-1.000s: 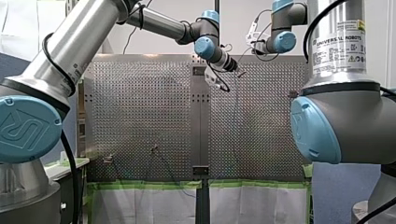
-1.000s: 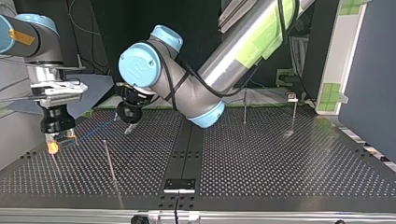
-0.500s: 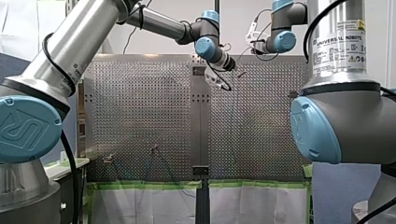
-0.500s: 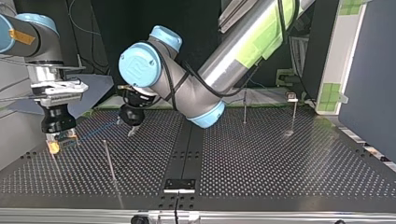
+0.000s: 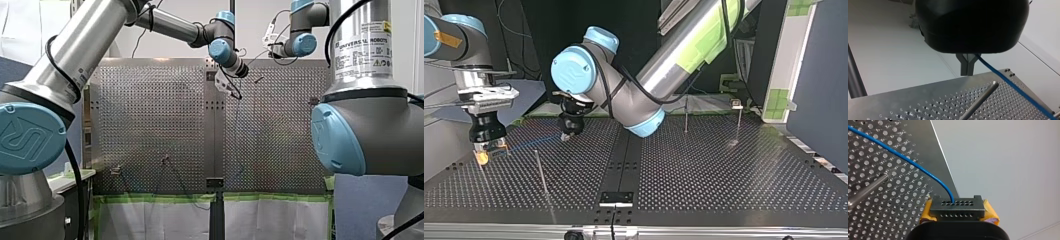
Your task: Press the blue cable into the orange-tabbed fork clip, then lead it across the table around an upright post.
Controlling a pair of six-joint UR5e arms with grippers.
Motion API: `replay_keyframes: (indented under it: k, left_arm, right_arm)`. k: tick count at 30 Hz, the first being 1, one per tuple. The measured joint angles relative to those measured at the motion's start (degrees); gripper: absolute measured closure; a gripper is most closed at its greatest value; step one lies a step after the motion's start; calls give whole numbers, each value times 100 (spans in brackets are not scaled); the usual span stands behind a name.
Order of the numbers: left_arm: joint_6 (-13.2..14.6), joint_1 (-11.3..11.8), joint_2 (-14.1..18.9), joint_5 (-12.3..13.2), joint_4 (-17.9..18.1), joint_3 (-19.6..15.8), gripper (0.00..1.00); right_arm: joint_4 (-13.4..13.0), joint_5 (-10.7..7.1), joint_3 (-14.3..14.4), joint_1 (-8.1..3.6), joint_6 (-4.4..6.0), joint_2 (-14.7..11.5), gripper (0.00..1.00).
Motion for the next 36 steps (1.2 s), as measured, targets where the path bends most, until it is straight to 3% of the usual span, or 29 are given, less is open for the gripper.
replay_keyframes:
  k: [11, 20, 30, 36]
  left_arm:
    - [366, 113, 8, -173, 335, 1, 100]
    - [722, 263, 4, -206, 854, -1, 100]
    - [1301, 445, -3, -410, 1442, 0, 100]
    - [1554, 554, -41, -387, 1770, 1, 100]
  right_arm:
    - [-34, 7, -1, -34, 14, 12, 100]
    - [-71, 7, -51, -121, 176, 95, 100]
    - [-105, 5, -377, -158, 245, 510, 100]
    - [-106, 22, -614, -164, 312, 599, 100]
